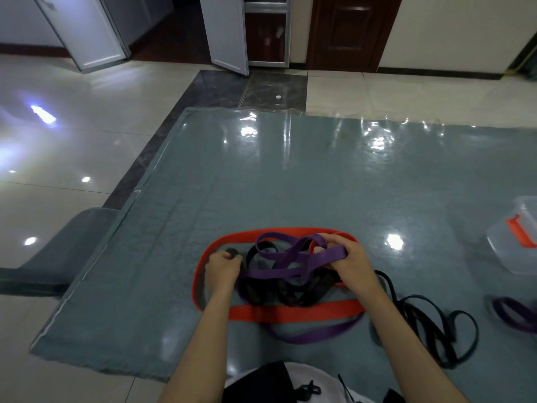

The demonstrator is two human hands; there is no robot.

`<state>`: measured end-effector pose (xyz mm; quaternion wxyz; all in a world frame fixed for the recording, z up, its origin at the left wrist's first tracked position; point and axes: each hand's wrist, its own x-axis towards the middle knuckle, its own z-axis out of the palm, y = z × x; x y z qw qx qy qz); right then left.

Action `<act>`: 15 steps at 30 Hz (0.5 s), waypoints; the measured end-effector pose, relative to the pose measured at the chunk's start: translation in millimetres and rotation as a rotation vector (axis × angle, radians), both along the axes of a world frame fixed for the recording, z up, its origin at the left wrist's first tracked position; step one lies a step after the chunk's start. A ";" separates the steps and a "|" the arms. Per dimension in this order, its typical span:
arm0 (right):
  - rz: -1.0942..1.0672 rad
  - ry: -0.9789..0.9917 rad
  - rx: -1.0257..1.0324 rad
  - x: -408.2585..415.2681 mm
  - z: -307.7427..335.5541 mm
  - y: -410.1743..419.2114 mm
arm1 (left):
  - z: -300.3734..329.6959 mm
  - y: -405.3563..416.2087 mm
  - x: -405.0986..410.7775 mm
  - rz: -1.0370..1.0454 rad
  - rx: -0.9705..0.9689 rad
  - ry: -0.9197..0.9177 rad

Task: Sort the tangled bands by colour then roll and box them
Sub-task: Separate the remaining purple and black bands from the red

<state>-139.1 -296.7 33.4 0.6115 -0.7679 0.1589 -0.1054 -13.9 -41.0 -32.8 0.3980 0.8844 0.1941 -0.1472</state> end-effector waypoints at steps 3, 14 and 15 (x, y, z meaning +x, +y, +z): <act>-0.033 -0.006 -0.058 -1.8 4.1 1.1 | 4.0 2.8 11.8 0.295 -0.415 -0.080; -0.389 0.010 0.160 -4.8 8.2 -11.2 | 28.6 8.8 26.0 0.535 -1.013 -0.095; -0.414 -0.002 0.196 -5.8 10.4 -11.5 | 29.4 5.2 27.5 0.477 -0.910 -0.067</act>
